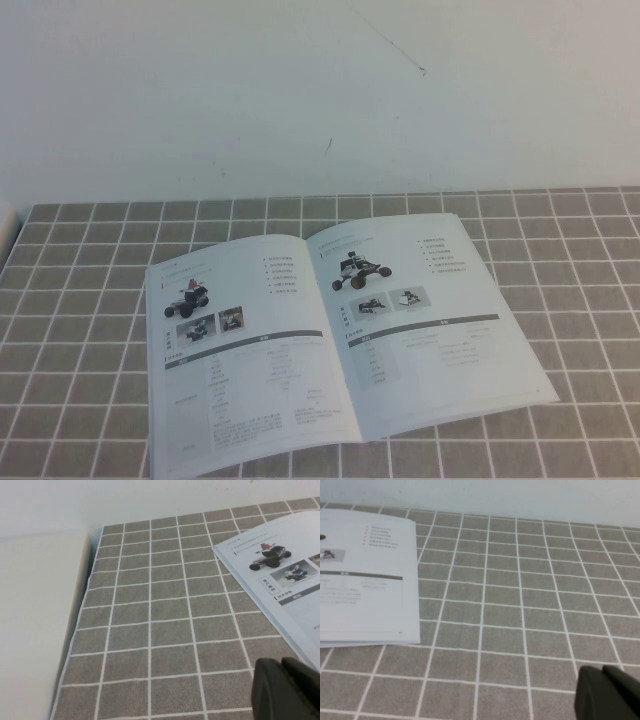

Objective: Close book
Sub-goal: 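Close the open booklet and leave it lying on the table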

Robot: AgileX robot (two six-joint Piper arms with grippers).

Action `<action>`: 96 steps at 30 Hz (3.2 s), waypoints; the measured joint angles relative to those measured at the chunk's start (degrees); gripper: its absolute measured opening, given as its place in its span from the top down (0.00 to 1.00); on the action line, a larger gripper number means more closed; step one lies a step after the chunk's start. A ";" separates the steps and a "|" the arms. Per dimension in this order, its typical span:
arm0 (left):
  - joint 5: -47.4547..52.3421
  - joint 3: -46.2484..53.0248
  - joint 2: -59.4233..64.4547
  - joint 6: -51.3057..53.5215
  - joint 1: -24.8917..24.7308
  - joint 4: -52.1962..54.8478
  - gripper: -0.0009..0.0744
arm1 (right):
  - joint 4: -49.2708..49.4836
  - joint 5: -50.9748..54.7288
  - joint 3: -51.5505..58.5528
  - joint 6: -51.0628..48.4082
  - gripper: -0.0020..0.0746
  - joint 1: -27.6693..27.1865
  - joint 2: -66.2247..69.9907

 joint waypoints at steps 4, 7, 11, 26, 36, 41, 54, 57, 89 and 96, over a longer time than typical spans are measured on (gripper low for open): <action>0.00 0.00 0.00 1.26 0.00 0.63 0.99 | 0.00 0.00 0.00 0.00 0.98 0.00 0.00; 0.00 0.00 0.00 1.56 0.00 0.75 0.99 | 0.00 0.00 0.00 0.00 0.98 0.00 0.00; 0.00 0.00 0.00 2.37 0.00 2.29 0.99 | 0.00 0.00 0.00 0.00 0.98 0.00 0.00; -5.41 0.34 0.00 2.07 0.00 -4.26 0.99 | -5.82 0.00 0.00 0.00 0.98 0.00 0.00; -17.17 0.34 0.00 1.71 0.00 -18.60 0.99 | -13.94 -6.30 0.49 0.00 0.98 0.00 0.00; -25.37 0.34 0.00 1.64 0.00 -25.16 0.99 | -17.70 -20.73 0.52 -0.45 0.98 0.00 0.00; -38.33 0.34 0.00 1.64 0.00 -27.58 0.99 | -16.87 -36.45 0.52 8.28 0.98 -0.04 -0.08; -38.75 0.34 0.00 1.64 0.00 -27.89 0.99 | -15.15 -35.20 0.18 8.28 0.98 -0.04 -0.08; -4.95 -27.78 48.31 24.62 0.00 -40.49 0.99 | -1.05 3.30 -53.92 -6.00 0.98 5.80 76.84; 6.62 -39.74 69.56 27.15 0.00 -41.11 0.99 | 15.77 8.04 -63.95 -23.39 0.98 11.56 94.18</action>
